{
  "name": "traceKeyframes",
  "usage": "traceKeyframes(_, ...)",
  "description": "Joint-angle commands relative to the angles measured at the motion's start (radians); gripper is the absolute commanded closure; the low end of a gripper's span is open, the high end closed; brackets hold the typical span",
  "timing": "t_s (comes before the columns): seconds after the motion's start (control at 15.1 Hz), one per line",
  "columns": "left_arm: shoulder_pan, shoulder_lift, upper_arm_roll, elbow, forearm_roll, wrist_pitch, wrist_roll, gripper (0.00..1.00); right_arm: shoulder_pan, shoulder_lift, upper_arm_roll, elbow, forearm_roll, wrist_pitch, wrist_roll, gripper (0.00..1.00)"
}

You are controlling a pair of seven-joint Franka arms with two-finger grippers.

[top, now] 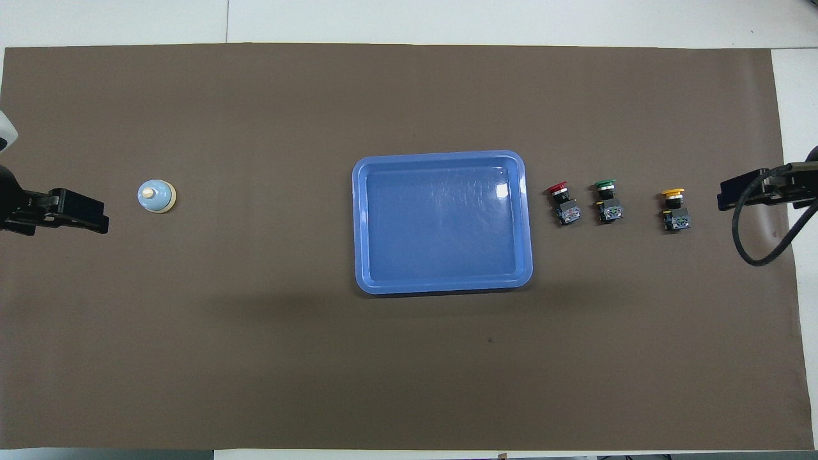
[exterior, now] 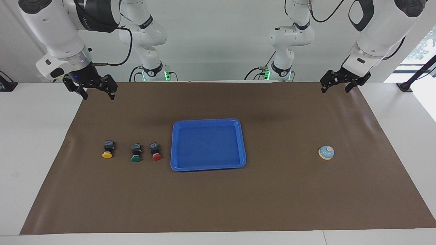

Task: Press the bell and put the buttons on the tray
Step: 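Move the left gripper toward the white bell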

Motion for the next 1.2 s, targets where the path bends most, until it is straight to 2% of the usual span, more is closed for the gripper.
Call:
traceKeyframes(0.0,-0.011,-0.009,0.008,-0.002,0.017,-0.010,-0.003,0.00,-0.004,-0.016,0.001,-0.014,0.014,0.004,-0.029,0.00)
traceKeyframes(0.46,-0.017,-0.018,0.015,-0.014,0.015,-0.015,0.000,0.00,-0.004,-0.016,0.001,-0.014,0.014,0.004,-0.029,0.00)
traceKeyframes(0.73,-0.017,-0.013,0.018,-0.045,0.012,0.082,0.003,0.00,-0.004,-0.016,0.001,-0.014,0.014,0.004,-0.029,0.00)
traceKeyframes(0.93,-0.013,0.031,0.021,-0.057,0.015,0.152,-0.001,0.00,-0.004,-0.016,0.001,-0.014,0.014,0.004,-0.029,0.00)
traceKeyframes(1.0,-0.010,0.040,0.029,-0.068,0.017,0.181,-0.003,0.30,-0.004,-0.016,0.001,-0.014,0.014,0.004,-0.029,0.00)
traceKeyframes(1.06,-0.007,0.058,0.043,-0.068,0.017,0.188,-0.003,0.71,-0.004,-0.015,0.001,-0.014,0.014,0.003,-0.029,0.00)
traceKeyframes(1.13,-0.007,0.071,0.064,-0.068,0.017,0.196,0.000,1.00,-0.004,-0.016,0.001,-0.014,0.014,0.003,-0.029,0.00)
